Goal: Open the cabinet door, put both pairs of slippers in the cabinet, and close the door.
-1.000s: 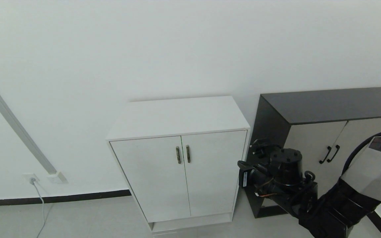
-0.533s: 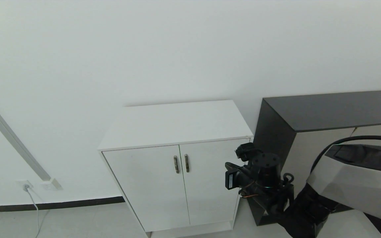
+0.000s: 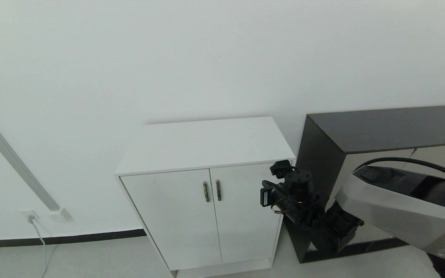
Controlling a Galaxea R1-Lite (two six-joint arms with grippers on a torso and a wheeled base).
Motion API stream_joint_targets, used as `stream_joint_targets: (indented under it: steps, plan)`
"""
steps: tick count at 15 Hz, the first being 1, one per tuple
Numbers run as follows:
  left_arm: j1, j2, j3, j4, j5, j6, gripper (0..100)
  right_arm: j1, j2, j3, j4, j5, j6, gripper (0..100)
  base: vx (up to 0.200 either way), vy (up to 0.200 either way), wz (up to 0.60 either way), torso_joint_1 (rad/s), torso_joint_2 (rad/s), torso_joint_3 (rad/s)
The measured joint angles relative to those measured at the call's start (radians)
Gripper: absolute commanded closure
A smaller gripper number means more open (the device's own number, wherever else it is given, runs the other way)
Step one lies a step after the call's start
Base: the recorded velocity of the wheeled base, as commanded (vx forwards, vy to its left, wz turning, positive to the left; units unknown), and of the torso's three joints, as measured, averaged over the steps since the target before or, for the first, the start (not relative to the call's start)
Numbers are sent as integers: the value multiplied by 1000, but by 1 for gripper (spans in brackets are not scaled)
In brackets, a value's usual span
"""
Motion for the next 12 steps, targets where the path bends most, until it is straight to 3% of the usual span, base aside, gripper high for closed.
stream_joint_targets:
  steps: [12]
  plan:
    - [0,0,0,0,0,0,100,-28,91,-215,132,1,-1,100,0,0,0,0,0,0]
